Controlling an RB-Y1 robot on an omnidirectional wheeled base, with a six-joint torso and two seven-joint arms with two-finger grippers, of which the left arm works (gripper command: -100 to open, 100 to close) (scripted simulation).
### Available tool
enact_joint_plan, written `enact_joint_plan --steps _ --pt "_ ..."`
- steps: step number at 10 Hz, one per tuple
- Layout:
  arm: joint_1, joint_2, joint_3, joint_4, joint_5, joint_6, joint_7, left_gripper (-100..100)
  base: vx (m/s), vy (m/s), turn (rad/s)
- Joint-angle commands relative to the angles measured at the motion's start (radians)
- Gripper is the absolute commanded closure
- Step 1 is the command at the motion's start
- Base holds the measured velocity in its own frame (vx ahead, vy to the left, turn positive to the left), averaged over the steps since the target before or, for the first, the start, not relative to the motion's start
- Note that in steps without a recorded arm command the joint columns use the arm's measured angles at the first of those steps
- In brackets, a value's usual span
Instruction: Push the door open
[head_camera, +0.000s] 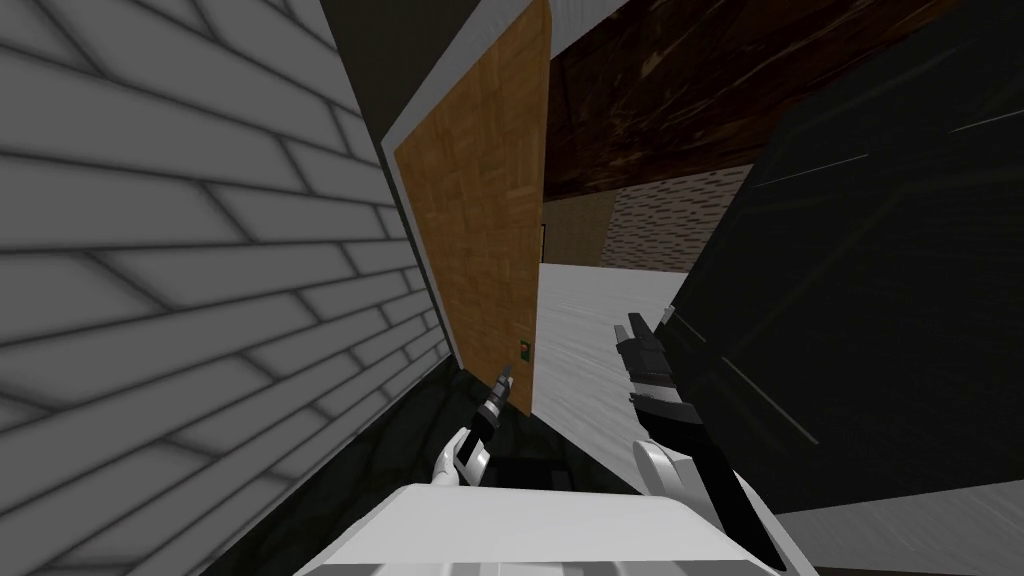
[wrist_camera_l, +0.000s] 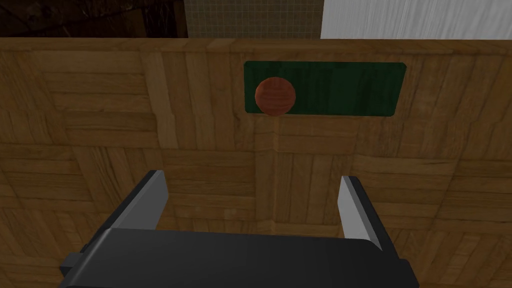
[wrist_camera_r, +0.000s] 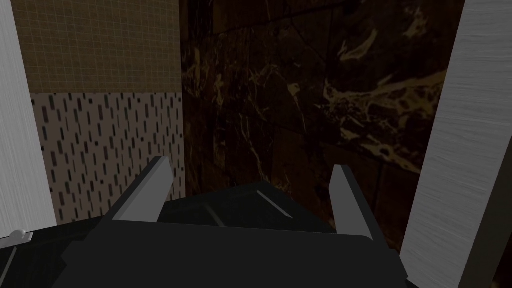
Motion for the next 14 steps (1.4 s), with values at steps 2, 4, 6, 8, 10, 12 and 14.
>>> enact_joint_plan --steps 2,4,6,8,10,12,14 --pt "-0.011 -0.004 -0.001 0.026 0.0 -0.009 -0.001 -100 0.038 0.04 -0.02" --pt "-0.014 0.0 0.006 0.037 0.003 -0.014 -0.006 -100 0.146 -0.076 -0.036" --pt "-0.016 -0.003 0.012 0.044 0.005 -0.016 -0.01 -100 0.182 -0.078 -0.03" --pt "-0.017 -0.008 0.017 0.05 0.006 -0.017 -0.014 -100 0.177 -0.083 -0.031" --pt "-0.019 -0.02 0.023 0.057 0.008 -0.019 -0.019 -100 0.185 -0.081 -0.03" --pt "-0.019 -0.016 0.021 0.056 0.008 -0.019 -0.017 100 0.031 -0.013 0.005" --pt "-0.019 -0.016 0.021 0.056 0.008 -0.019 -0.017 100 -0.025 0.01 -0.01"
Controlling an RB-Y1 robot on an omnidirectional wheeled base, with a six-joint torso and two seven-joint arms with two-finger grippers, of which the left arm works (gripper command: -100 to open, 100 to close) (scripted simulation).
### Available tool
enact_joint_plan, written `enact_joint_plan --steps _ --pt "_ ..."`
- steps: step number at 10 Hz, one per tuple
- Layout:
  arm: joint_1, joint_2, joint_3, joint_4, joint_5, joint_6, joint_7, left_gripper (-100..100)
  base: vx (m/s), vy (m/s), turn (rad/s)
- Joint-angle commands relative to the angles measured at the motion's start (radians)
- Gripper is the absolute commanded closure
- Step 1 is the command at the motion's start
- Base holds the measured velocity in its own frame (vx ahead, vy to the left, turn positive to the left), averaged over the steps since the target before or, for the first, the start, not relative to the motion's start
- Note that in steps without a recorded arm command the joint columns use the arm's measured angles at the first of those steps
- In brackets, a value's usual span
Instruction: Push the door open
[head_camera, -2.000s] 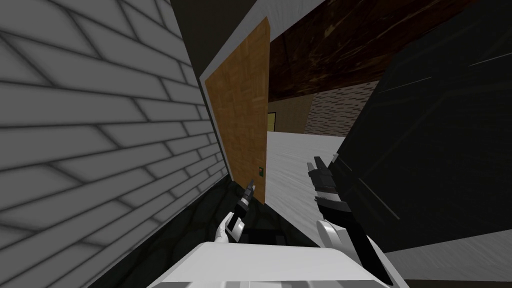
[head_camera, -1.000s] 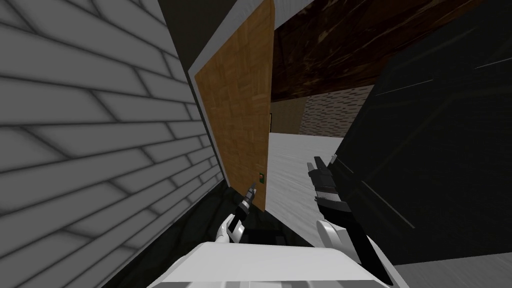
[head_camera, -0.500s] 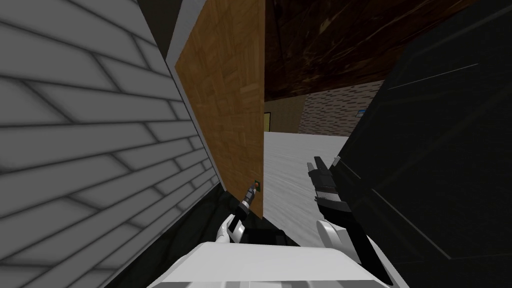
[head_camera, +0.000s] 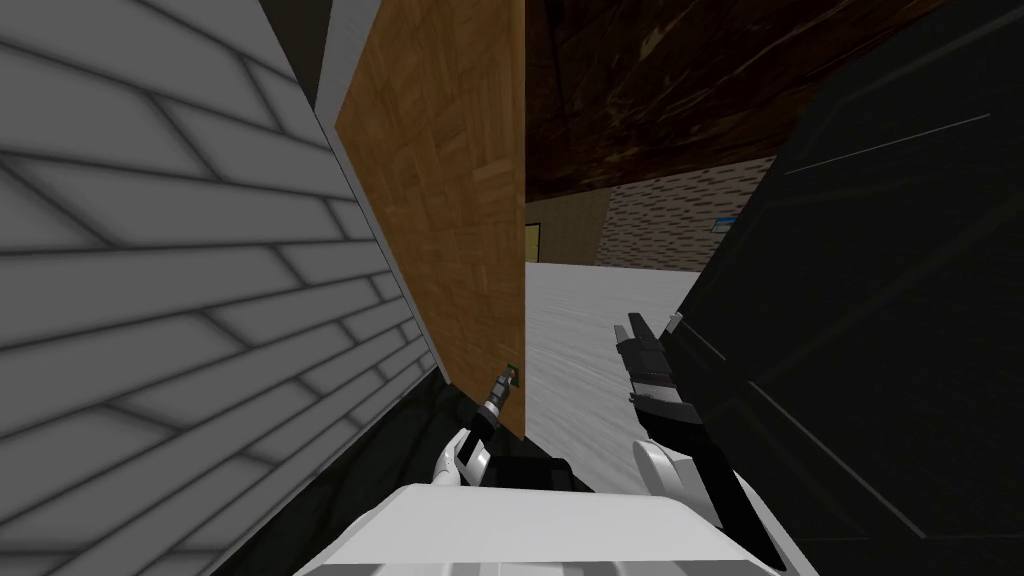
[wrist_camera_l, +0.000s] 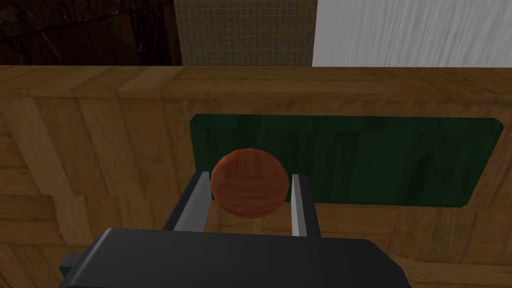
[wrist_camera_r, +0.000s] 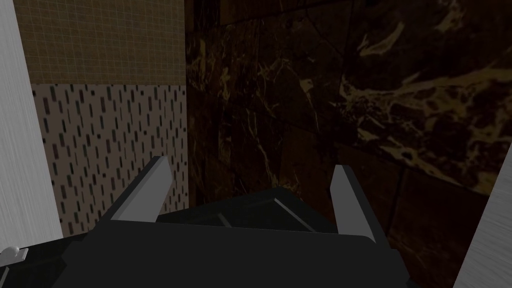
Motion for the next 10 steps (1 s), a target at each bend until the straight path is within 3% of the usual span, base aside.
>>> enact_joint_plan --steps 1,4,10 --pt "0.001 0.0 0.0 0.0 0.0 -0.001 0.001 100 -0.011 0.006 0.004" --pt "0.0 0.006 0.014 0.004 0.005 0.001 -0.006 100 0.031 -0.016 0.005" --pt "-0.005 0.018 0.065 0.013 0.026 0.002 -0.027 100 0.159 -0.107 0.039"
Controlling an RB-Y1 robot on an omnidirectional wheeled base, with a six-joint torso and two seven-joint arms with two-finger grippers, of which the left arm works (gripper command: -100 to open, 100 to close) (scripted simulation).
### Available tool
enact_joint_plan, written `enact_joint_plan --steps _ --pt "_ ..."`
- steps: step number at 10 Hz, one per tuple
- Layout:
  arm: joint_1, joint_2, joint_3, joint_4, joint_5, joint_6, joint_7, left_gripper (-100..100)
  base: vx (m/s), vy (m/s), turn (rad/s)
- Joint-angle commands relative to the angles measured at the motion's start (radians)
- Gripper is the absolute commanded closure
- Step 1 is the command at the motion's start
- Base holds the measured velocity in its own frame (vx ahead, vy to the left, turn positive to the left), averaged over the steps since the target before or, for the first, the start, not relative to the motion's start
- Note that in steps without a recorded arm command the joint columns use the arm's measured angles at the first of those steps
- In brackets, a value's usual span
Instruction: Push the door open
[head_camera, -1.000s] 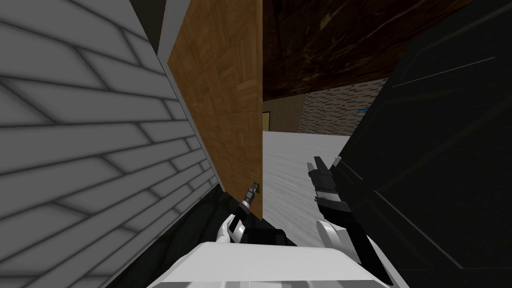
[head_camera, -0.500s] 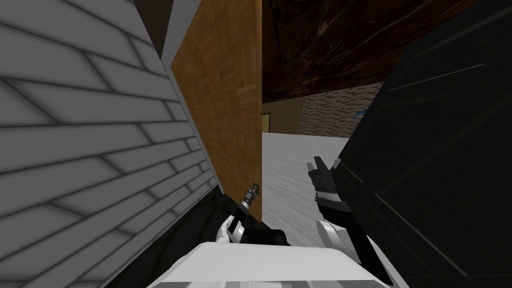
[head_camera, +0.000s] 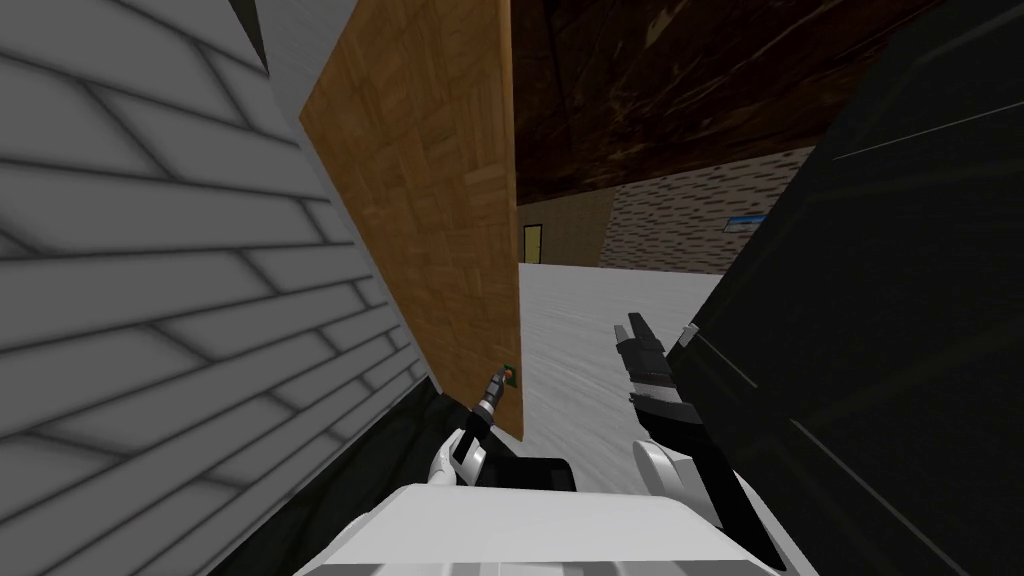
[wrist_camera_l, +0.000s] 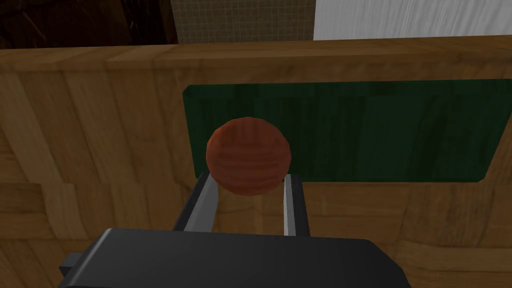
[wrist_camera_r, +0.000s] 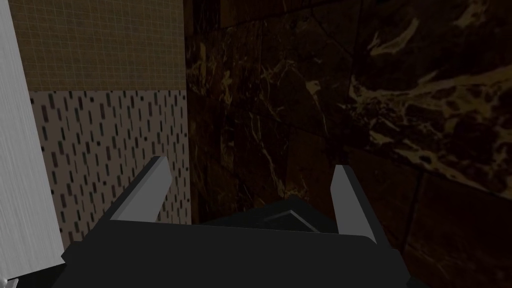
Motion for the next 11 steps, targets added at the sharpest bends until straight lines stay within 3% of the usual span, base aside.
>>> enact_joint_plan --steps 1,2,8,11 --pt "-0.012 0.007 0.03 0.016 0.012 -0.009 -0.011 100 0.147 -0.121 0.072" --pt "-0.005 0.01 0.015 0.003 0.008 -0.003 -0.001 -100 -0.066 -0.039 0.068" --pt "0.003 0.002 0.008 -0.012 0.008 0.0 0.007 -100 -0.204 0.026 0.029" --pt "0.002 0.006 0.013 -0.006 0.009 -0.004 0.002 -100 0.027 -0.027 -0.014"
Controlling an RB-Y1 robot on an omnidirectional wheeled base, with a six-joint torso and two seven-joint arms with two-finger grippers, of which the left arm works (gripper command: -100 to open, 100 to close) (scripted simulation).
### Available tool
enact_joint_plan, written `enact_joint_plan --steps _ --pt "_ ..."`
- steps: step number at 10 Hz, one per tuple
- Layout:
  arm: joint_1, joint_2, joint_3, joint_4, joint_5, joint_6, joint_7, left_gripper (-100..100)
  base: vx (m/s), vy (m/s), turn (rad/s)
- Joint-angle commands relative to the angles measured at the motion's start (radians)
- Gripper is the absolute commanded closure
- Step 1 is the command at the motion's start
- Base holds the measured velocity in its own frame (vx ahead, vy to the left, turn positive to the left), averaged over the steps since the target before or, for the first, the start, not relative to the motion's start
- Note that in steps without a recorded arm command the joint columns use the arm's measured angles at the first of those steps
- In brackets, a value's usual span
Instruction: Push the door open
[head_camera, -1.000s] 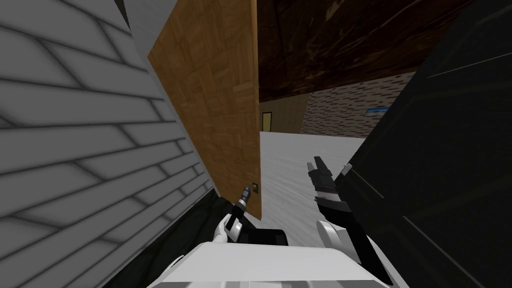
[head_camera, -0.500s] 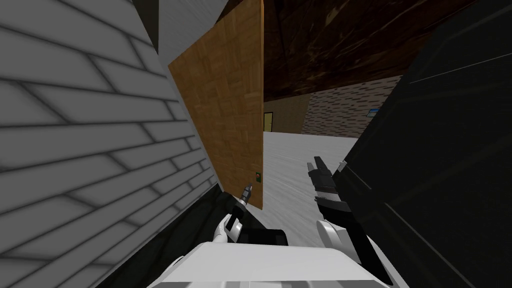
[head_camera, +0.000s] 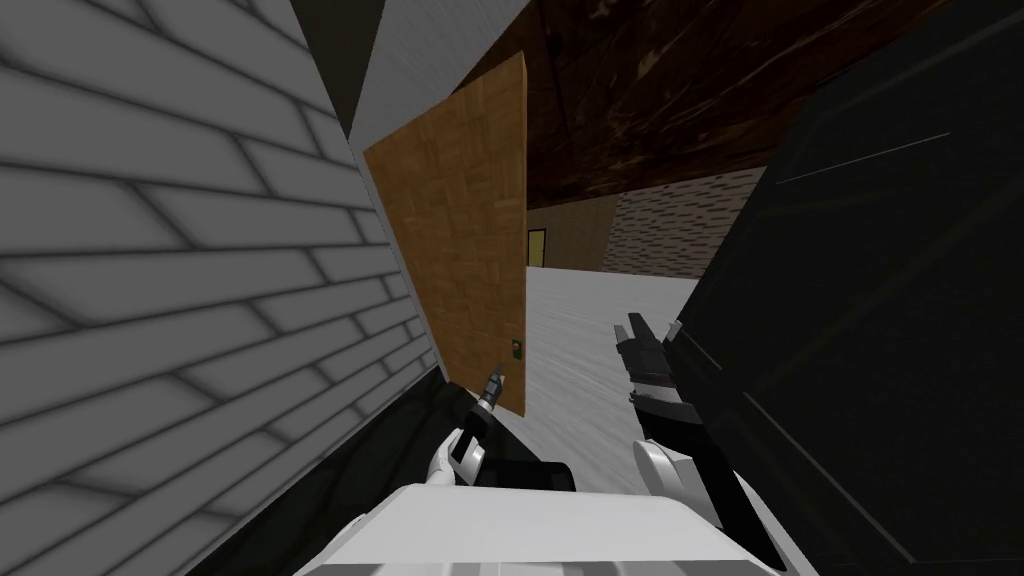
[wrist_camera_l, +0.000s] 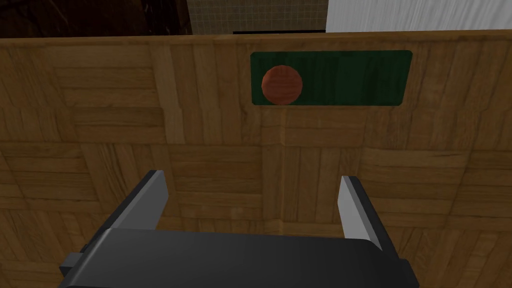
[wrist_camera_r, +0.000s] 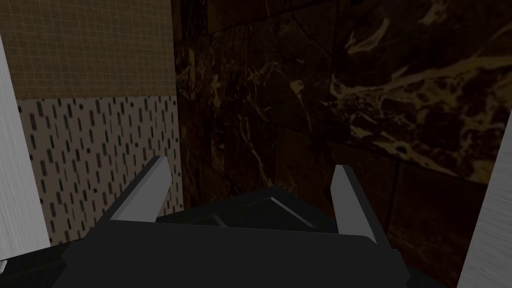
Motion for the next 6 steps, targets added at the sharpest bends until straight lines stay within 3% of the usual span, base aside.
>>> enact_joint_plan --steps 1,6 --pt "-0.001 0.001 0.003 0.002 0.001 -0.003 -0.003 -100 0.155 -0.071 -0.021" --pt "-0.003 -0.007 0.014 0.012 0.005 -0.013 -0.014 -100 0.189 -0.072 -0.024"
